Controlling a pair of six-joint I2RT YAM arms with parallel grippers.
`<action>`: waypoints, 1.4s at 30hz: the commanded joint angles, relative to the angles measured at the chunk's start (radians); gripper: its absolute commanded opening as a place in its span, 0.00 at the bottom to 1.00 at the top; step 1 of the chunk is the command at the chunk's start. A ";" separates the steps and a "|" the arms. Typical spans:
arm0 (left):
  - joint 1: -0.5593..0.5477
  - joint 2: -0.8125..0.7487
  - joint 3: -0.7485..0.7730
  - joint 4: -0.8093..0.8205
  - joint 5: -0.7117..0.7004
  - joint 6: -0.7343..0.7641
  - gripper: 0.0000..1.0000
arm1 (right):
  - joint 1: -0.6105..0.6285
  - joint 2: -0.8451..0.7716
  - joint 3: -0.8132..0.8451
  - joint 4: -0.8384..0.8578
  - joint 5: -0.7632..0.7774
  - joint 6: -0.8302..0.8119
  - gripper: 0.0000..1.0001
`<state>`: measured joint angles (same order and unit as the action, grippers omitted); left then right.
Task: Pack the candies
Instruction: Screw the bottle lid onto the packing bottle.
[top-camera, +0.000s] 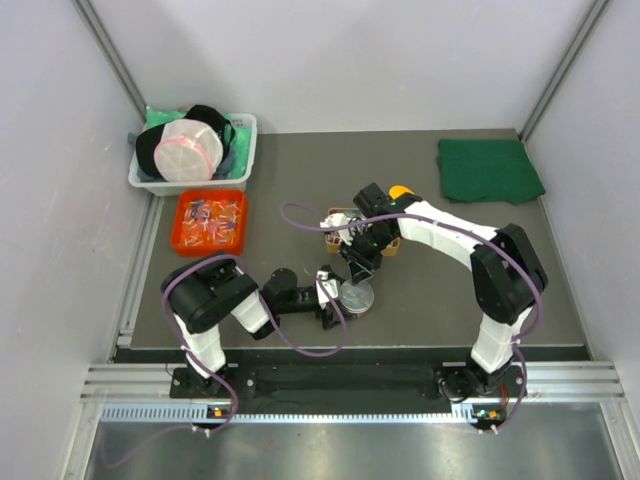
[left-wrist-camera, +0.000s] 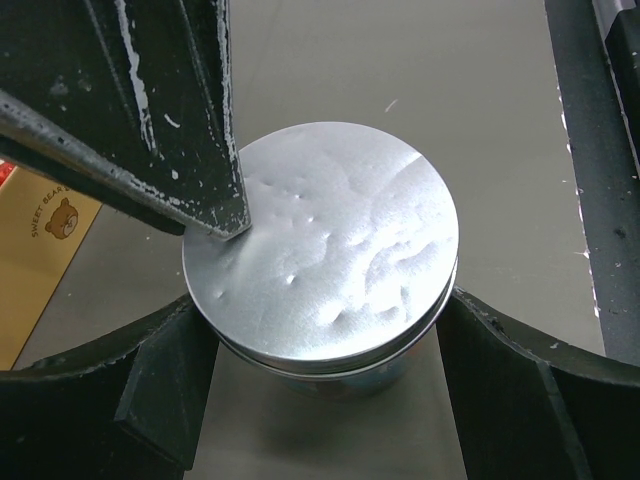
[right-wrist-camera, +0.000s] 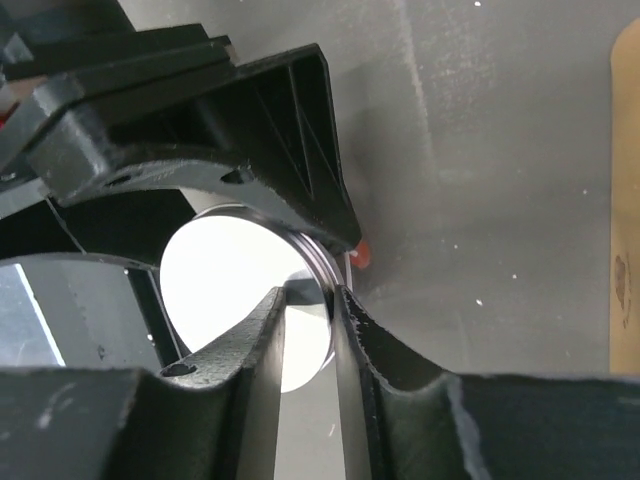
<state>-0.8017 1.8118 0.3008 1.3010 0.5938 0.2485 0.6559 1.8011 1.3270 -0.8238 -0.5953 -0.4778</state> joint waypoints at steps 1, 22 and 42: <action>-0.007 0.012 0.017 0.084 0.011 0.025 0.79 | -0.006 -0.051 -0.054 0.003 0.040 -0.015 0.24; -0.008 0.020 0.034 0.072 -0.115 0.043 0.78 | -0.029 -0.098 -0.130 -0.025 0.057 -0.022 0.05; -0.024 0.030 0.040 0.086 -0.241 0.072 0.78 | -0.053 -0.192 -0.216 -0.087 0.005 -0.027 0.04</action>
<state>-0.8417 1.8244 0.3138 1.3083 0.5278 0.2493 0.6003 1.6405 1.1572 -0.7834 -0.5640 -0.4950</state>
